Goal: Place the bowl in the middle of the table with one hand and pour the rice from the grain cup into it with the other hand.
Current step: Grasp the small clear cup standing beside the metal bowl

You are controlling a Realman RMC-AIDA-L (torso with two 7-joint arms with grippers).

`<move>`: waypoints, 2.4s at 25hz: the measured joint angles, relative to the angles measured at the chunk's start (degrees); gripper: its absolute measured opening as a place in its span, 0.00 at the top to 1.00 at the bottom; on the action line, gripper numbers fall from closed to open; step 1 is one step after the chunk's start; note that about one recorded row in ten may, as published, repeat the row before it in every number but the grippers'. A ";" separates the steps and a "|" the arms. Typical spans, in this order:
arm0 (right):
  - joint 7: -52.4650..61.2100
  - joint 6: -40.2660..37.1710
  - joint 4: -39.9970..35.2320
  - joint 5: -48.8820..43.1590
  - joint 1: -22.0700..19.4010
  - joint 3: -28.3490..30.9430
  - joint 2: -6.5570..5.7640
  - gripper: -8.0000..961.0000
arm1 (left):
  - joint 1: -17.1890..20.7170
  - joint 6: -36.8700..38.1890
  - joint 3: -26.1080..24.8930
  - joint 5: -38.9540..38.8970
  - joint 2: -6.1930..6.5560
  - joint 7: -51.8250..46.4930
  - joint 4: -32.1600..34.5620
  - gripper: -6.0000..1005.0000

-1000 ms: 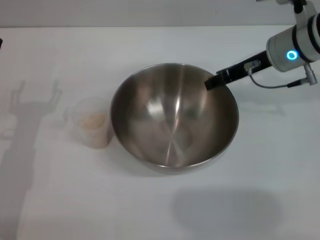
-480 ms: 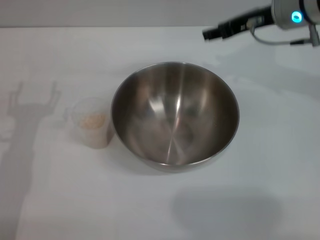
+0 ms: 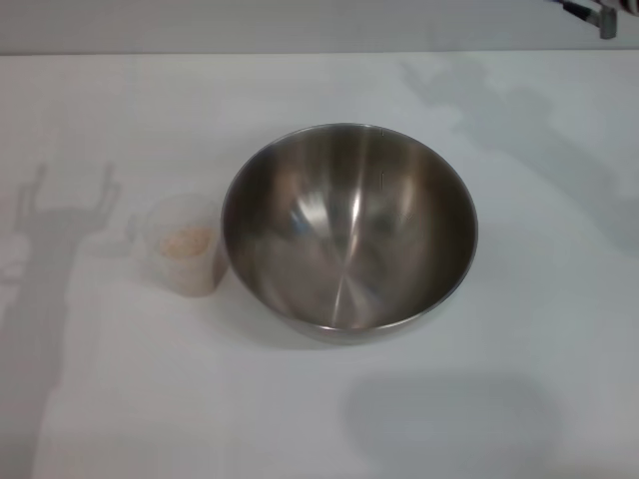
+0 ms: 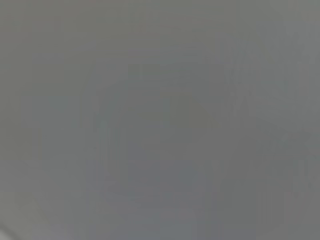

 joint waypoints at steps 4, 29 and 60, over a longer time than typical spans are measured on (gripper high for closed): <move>-0.46 -16.09 -0.27 0.70 -3.59 -7.74 0.09 0.50 | 0.00 -0.18 0.52 0.00 -0.05 -0.12 0.00 0.21; 41.54 -102.86 40.26 -2.32 -4.77 -32.67 -0.17 0.18 | 5.64 -1.74 7.57 -0.02 -0.14 0.00 -0.15 0.22; 52.33 -109.41 58.54 -4.34 0.14 -31.65 -0.72 0.16 | 10.78 -22.66 15.69 -4.44 -0.15 20.30 -13.75 0.22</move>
